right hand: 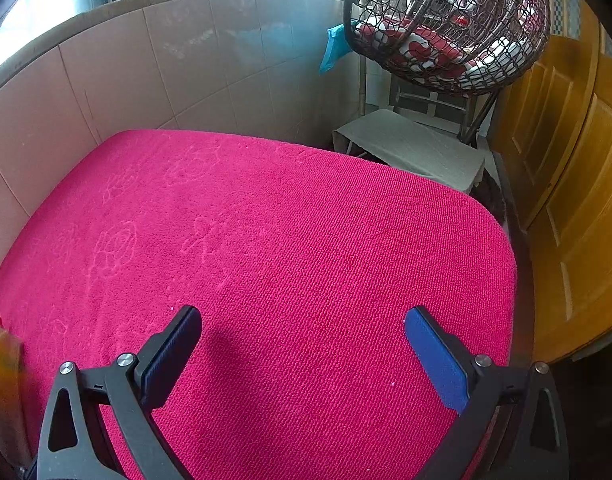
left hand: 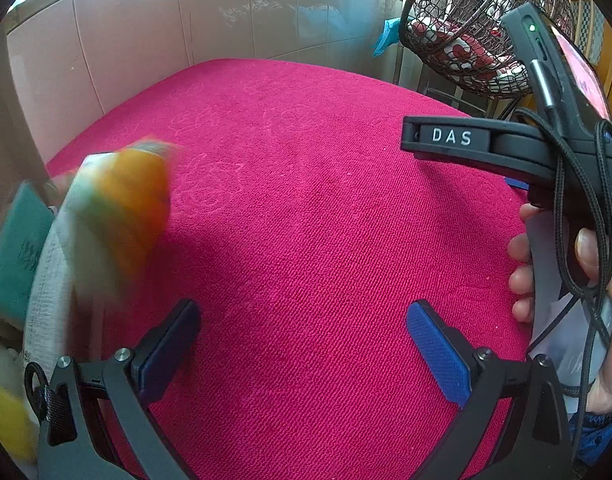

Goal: Organize objects

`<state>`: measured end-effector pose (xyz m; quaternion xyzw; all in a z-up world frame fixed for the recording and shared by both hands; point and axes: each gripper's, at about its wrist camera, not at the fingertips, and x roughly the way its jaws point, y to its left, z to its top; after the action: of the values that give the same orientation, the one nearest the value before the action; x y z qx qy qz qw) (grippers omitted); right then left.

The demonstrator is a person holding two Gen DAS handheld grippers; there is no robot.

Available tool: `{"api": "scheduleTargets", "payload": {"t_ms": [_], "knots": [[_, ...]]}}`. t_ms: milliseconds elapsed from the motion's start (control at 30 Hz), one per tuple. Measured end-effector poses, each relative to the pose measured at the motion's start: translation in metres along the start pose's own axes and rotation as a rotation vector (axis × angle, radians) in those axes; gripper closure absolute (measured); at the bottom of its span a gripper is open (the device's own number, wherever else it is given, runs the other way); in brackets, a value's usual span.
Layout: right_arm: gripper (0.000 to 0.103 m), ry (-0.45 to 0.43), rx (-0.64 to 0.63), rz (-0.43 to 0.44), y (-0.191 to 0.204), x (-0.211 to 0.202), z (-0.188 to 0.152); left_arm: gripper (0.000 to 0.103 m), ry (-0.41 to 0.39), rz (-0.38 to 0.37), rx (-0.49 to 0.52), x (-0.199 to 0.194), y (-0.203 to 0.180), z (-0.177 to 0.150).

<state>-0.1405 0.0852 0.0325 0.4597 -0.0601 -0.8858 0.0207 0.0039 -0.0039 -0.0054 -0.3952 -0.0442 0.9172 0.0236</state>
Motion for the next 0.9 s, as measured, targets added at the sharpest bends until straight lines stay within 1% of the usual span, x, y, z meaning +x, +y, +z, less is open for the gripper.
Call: {"api": "scheduleTargets", "payload": {"t_ms": [33,67,100,200,300,333,400,767,900], "knots": [[0.000,-0.008,0.000,0.000,-0.0001,0.0001,-0.0003,0.000,0.172,0.101,0.084,-0.0039,-0.0003,0.0053],[0.000,-0.021,0.000,0.004,-0.0003,0.0007,-0.0004,0.000,0.114,0.072,0.057,-0.0028,-0.0010,0.0040],[0.000,-0.026,0.000,0.003,-0.0006,0.0012,-0.0002,0.000,0.126,0.077,0.060,-0.0030,-0.0005,0.0041],[0.000,-0.027,0.002,0.004,-0.0006,0.0018,0.0006,0.000,0.098,0.058,0.044,-0.0038,-0.0004,0.0044],[0.000,-0.017,0.004,0.004,0.0007,0.0016,-0.0008,0.000,0.124,0.076,0.060,-0.0025,-0.0007,0.0019],[0.000,-0.015,0.002,0.001,0.0013,0.0016,-0.0010,0.000,0.108,0.067,0.051,-0.0031,-0.0009,0.0017],[0.000,-0.013,0.001,-0.001,0.0018,0.0014,-0.0020,0.000,0.118,0.073,0.057,-0.0027,-0.0009,0.0018],[0.000,-0.010,0.003,0.000,0.0011,0.0005,-0.0012,0.000,0.113,0.071,0.054,-0.0025,-0.0027,0.0018],[0.000,-0.005,-0.008,-0.015,0.0037,0.0007,-0.0018,0.000,0.113,0.071,0.053,-0.0024,-0.0026,0.0018]]}}
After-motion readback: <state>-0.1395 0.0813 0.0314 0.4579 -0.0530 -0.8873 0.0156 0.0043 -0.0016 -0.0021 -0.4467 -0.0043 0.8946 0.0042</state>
